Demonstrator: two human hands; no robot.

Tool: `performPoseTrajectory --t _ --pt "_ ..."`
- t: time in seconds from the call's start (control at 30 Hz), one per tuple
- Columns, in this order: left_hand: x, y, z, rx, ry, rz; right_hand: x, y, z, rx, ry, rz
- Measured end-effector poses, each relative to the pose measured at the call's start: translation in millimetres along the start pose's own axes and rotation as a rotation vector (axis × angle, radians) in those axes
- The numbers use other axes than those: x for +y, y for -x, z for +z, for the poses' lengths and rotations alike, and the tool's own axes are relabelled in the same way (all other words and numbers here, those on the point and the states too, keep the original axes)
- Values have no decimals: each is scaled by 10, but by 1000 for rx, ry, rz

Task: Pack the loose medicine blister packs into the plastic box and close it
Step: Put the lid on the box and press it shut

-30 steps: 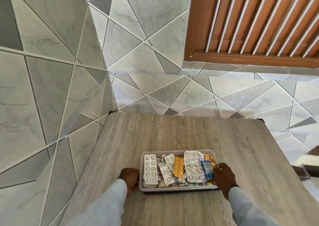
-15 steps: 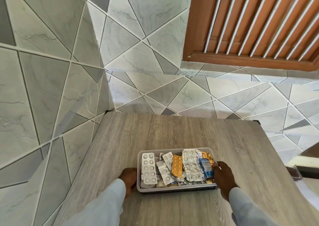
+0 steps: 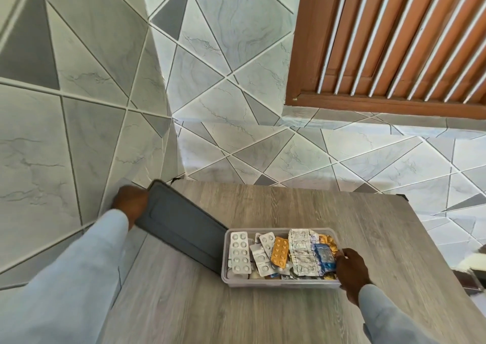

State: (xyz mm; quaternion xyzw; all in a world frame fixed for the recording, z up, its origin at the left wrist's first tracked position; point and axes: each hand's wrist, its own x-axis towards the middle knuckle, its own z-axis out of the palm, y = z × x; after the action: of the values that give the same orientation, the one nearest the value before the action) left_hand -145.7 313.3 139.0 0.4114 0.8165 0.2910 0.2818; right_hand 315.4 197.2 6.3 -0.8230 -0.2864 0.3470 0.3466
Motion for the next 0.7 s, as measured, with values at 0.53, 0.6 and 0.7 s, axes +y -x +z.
performPoseTrajectory --t 0.53,0.6,0.7 --pt "1092 1339 538 -432 231 292 -573 315 222 32 276 -414" --pt "1101 1438 753 -482 229 297 -958 551 284 -275 -45 -360" --pt "1051 1591 1102 -532 91 337 -1393 855 401 -708 -398 -115"
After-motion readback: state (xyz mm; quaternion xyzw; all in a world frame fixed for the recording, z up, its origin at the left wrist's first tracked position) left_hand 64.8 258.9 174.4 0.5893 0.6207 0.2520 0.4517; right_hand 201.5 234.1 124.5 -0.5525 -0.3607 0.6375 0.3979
